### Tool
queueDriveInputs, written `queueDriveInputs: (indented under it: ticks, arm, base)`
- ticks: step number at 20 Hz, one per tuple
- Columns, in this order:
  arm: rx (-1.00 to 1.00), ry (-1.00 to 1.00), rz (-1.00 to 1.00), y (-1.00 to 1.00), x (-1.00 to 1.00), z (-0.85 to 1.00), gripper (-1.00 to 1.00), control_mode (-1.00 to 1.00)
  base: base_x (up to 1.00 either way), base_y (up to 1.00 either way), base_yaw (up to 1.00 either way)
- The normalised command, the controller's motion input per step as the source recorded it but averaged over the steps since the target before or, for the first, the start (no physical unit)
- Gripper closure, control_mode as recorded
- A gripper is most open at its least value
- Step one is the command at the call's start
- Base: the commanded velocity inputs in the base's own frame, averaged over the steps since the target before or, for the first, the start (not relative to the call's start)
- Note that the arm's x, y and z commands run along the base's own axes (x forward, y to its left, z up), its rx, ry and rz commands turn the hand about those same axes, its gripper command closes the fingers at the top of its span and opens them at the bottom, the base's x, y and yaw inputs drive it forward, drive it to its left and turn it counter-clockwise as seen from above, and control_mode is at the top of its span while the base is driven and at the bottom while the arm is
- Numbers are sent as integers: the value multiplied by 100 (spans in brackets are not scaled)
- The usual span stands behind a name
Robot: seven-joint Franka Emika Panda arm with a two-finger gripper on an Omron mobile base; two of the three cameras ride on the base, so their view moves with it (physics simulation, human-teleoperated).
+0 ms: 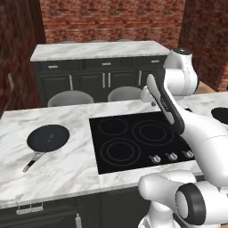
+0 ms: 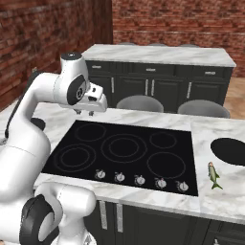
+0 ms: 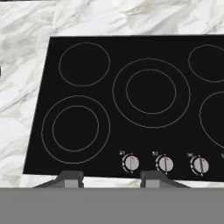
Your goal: Place both pans onto different burners. Then place the tomato and the fish on different pans.
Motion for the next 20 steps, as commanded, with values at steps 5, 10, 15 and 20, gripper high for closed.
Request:
queueDriveInputs:
  ticks: [5,10,15,20]
  arm:
    - [0,0,0,8,-9,0,-100,-100]
    - [0,0,0,34,-26,-11,-100,-100]
    - [0,0,0,39,-30,-15,-100,-100]
    - [0,0,0,42,-26,-18,-100,-100]
  base:
    - [0,0,0]
    - [0,0,0]
    - [0,0,0]
    - [0,0,0]
